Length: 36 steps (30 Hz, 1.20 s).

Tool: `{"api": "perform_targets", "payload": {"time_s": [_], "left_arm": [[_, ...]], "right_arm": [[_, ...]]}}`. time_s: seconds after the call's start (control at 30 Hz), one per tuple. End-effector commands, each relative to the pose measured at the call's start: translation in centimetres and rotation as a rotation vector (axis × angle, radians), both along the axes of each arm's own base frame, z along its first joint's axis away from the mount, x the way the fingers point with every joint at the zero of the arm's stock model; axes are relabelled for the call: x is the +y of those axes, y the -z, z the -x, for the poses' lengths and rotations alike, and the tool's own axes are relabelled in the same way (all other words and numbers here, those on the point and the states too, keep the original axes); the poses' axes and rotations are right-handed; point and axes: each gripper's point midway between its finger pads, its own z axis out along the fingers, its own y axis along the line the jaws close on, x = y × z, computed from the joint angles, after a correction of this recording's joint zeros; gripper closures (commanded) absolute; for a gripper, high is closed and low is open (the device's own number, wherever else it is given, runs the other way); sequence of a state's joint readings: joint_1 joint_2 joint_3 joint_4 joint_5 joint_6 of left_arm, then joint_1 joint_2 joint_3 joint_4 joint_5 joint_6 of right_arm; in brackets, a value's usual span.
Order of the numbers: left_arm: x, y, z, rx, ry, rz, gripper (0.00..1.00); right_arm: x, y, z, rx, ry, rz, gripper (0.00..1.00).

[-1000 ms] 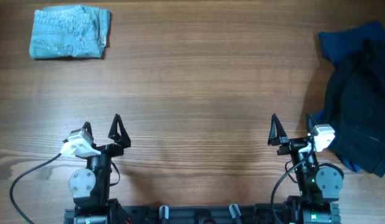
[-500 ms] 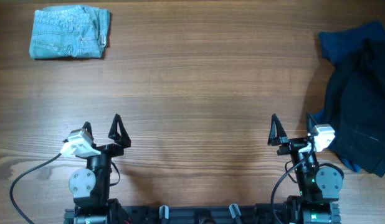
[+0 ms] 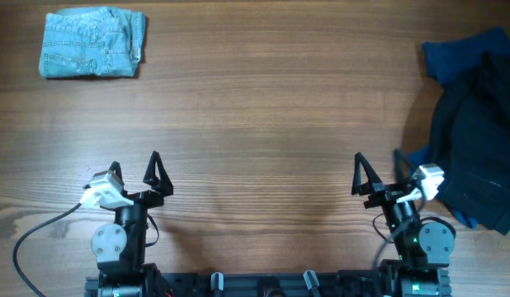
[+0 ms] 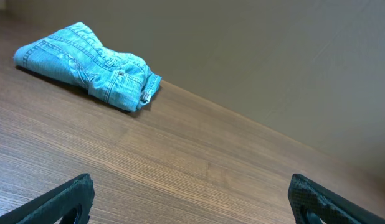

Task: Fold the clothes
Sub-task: 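Reach the right gripper to the black trousers on the right pile and grasp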

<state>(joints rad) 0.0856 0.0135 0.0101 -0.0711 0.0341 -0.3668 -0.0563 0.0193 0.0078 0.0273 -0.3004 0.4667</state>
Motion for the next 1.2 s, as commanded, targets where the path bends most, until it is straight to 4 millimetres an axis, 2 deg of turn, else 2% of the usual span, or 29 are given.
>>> {"api": "perform_targets", "payload": {"time_s": [0.0,0.13,0.3,0.43,0.53,0.57,0.7,0.8,0.9,1.03,1.1,1.17], "left_arm": [[0.3,0.2,0.0,0.004,-0.014,-0.020,0.00],[0.3,0.2,0.0,0.004,-0.014,-0.020,0.00],[0.3,0.2,0.0,0.004,-0.014,-0.020,0.00],[0.3,0.2,0.0,0.004,-0.014,-0.020,0.00],[0.3,0.2,0.0,0.004,-0.014,-0.020,0.00],[0.3,0.2,0.0,0.004,-0.014,-0.020,0.00],[0.3,0.2,0.0,0.004,-0.014,-0.020,0.00],[0.3,0.2,0.0,0.004,-0.014,-0.020,0.00],[0.3,0.2,0.0,0.004,-0.014,-0.020,0.00],[0.3,0.2,0.0,0.004,-0.014,-0.020,0.00],[0.3,0.2,0.0,0.004,-0.014,-0.020,0.00],[0.3,0.2,0.0,0.004,-0.014,-0.020,0.00]], "right_arm": [[3.0,0.0,1.1,0.166,-0.193,-0.481,0.00],[3.4,0.1,1.2,0.213,-0.218,-0.574,0.00],[5.7,-0.9,2.7,0.172,-0.381,-0.451,0.00],[7.5,-3.8,4.5,0.058,-0.520,-0.312,0.00],[7.6,-6.2,5.2,-0.010,-0.531,-0.266,0.01],[7.6,-7.6,5.6,-0.051,-0.531,-0.229,0.01],[7.0,-11.4,6.7,-0.112,-0.467,-0.129,0.01],[5.4,-13.6,7.1,-0.109,-0.335,-0.033,0.01],[1.6,-14.9,6.8,-0.021,-0.077,0.042,0.01],[-4.5,-14.4,6.7,0.221,0.284,0.060,0.00],[-6.5,-13.7,6.1,0.336,0.392,0.086,0.00],[-7.5,-12.4,5.3,0.447,0.444,0.113,0.00]]}}
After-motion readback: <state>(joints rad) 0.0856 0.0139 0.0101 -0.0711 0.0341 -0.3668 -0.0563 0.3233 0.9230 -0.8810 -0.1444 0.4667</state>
